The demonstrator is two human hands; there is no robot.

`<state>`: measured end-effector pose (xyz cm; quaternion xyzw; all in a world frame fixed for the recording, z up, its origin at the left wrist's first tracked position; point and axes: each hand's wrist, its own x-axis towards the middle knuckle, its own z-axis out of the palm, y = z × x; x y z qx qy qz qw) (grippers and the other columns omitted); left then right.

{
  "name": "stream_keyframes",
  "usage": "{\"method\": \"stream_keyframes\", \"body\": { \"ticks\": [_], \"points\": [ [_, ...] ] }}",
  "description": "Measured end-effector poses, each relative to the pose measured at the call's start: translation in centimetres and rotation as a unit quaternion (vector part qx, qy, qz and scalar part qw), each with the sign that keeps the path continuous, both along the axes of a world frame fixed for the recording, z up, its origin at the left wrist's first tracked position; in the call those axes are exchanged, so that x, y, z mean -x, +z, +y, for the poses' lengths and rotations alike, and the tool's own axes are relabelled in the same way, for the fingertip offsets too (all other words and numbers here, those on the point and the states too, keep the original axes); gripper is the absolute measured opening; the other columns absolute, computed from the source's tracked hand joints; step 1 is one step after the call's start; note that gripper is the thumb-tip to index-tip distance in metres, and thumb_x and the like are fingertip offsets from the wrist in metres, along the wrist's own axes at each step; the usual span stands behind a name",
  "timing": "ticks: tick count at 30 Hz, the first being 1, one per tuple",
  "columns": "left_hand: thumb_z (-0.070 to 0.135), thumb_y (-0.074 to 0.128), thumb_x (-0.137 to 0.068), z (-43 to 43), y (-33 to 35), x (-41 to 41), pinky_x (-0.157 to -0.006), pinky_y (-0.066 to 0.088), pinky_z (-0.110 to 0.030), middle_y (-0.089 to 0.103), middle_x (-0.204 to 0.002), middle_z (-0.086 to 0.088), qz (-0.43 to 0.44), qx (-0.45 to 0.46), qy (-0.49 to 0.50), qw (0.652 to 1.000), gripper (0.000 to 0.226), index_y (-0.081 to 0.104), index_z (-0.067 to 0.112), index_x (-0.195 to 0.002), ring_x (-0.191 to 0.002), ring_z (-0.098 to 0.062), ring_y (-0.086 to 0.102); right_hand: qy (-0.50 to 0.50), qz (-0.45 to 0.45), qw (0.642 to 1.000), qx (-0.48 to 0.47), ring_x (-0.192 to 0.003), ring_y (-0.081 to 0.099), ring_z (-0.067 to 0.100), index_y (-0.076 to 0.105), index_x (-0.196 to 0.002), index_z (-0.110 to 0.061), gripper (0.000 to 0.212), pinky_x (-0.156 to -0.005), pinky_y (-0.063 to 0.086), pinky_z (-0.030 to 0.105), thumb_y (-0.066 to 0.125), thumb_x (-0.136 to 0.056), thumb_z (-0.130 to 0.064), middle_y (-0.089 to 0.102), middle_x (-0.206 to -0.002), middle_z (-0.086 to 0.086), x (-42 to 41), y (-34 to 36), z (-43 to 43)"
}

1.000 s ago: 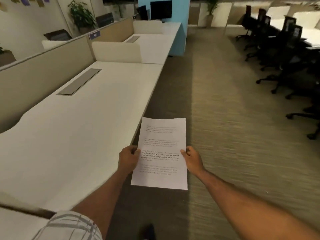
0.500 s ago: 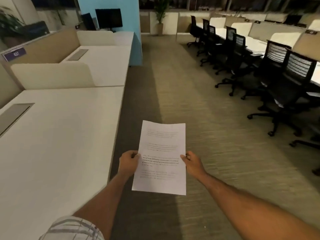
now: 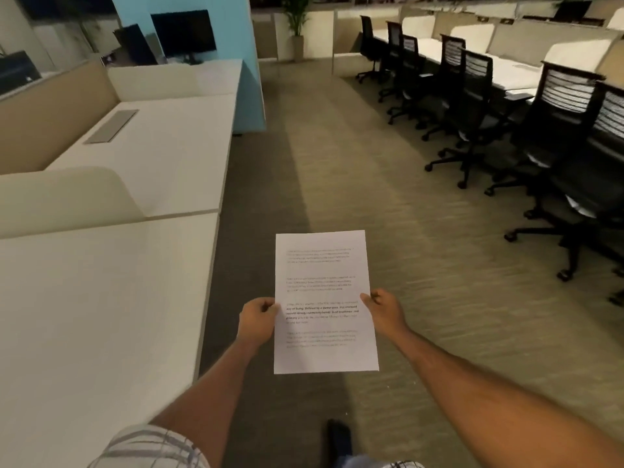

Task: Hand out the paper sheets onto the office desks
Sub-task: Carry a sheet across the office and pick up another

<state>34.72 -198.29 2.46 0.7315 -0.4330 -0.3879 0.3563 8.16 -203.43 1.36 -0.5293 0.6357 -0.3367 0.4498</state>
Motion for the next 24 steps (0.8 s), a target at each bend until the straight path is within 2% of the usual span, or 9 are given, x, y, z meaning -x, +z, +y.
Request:
{"method": "stream_keyframes", "body": {
  "ticks": [3,5,8,12,16,20,22,24],
  "points": [
    [0.019,0.056,-0.096,-7.0,0.9,-1.0,-0.078,0.055,-0.032,0.069,-0.094,0.007,-0.004,-0.015,0.012,1.000,0.013,0.068,0.023,-0.094,-0.087,-0.012,0.066,0.008,0.007,1.000,-0.009,-0.073,0.066,0.026,0.060,-0.077,-0.014,0.018,-0.061,0.049,0.032,0.062,-0.094,-0.019,0.070,-0.082,0.012,-0.8,0.7,-7.5],
    [0.018,0.056,-0.096,-12.1,2.0,-1.7,-0.074,0.052,-0.029,0.069,-0.093,0.008,-0.007,-0.002,0.023,1.000,0.013,0.068,0.023,-0.094,-0.085,-0.010,0.065,0.021,0.009,1.000,-0.003,-0.074,0.066,0.027,0.061,-0.080,-0.011,0.016,-0.064,0.051,0.037,0.063,-0.093,-0.021,0.072,-0.084,0.014,-1.6,1.8,-13.1],
    [0.018,0.055,-0.097,-19.2,3.6,-2.7,-0.070,0.048,-0.026,0.067,-0.090,0.009,-0.009,0.014,0.041,0.999,0.013,0.067,0.022,-0.092,-0.082,-0.007,0.063,0.037,0.010,0.999,0.019,-0.072,0.064,0.023,0.064,-0.091,-0.002,0.019,-0.063,0.048,0.032,0.063,-0.093,-0.021,0.071,-0.084,0.013,-3.2,2.9,-21.3],
    [0.020,0.056,-0.096,-27.0,3.6,-5.1,-0.063,0.047,-0.020,0.068,-0.091,0.008,-0.011,0.020,0.055,0.998,0.012,0.068,0.022,-0.094,-0.082,-0.007,0.064,0.038,-0.003,0.999,0.015,-0.071,0.063,0.021,0.065,-0.090,-0.001,0.019,-0.062,0.047,0.031,0.064,-0.092,-0.020,0.071,-0.084,0.015,-5.7,2.7,-29.8],
    [0.020,0.057,-0.096,-35.5,3.2,-8.3,-0.072,0.049,-0.026,0.066,-0.091,0.009,-0.012,0.029,0.068,0.997,0.010,0.067,0.023,-0.093,-0.083,-0.007,0.062,0.045,-0.008,0.999,0.021,-0.070,0.064,0.023,0.063,-0.083,-0.006,0.016,-0.059,0.048,0.029,0.064,-0.093,-0.020,0.071,-0.083,0.014,-8.9,2.5,-38.5],
    [0.023,0.058,-0.096,-45.0,2.1,-12.4,-0.072,0.048,-0.026,0.067,-0.098,0.005,-0.013,0.045,0.074,0.996,0.014,0.068,0.017,-0.103,-0.084,-0.010,0.062,0.042,-0.019,0.998,0.031,-0.073,0.065,0.024,0.063,-0.083,-0.008,0.015,-0.066,0.052,0.037,0.064,-0.093,-0.019,0.072,-0.087,0.018,-12.9,2.2,-48.1],
    [0.022,0.058,-0.096,-49.7,1.9,-14.5,-0.073,0.048,-0.027,0.069,-0.100,0.004,-0.006,0.051,0.071,0.996,0.016,0.070,0.016,-0.105,-0.086,-0.011,0.063,0.032,-0.020,0.999,0.030,-0.073,0.063,0.023,0.061,-0.081,-0.010,0.015,-0.065,0.051,0.036,0.065,-0.092,-0.020,0.071,-0.084,0.017,-14.9,1.9,-52.6],
    [0.022,0.058,-0.096,-53.9,2.0,-16.4,-0.072,0.048,-0.025,0.069,-0.100,0.005,0.005,0.046,0.073,0.996,0.016,0.070,0.016,-0.105,-0.086,-0.010,0.064,0.029,-0.010,0.999,0.016,-0.072,0.061,0.022,0.061,-0.083,-0.006,0.017,-0.063,0.047,0.032,0.065,-0.092,-0.020,0.068,-0.081,0.015,-16.7,1.8,-56.7]
  ]
}}
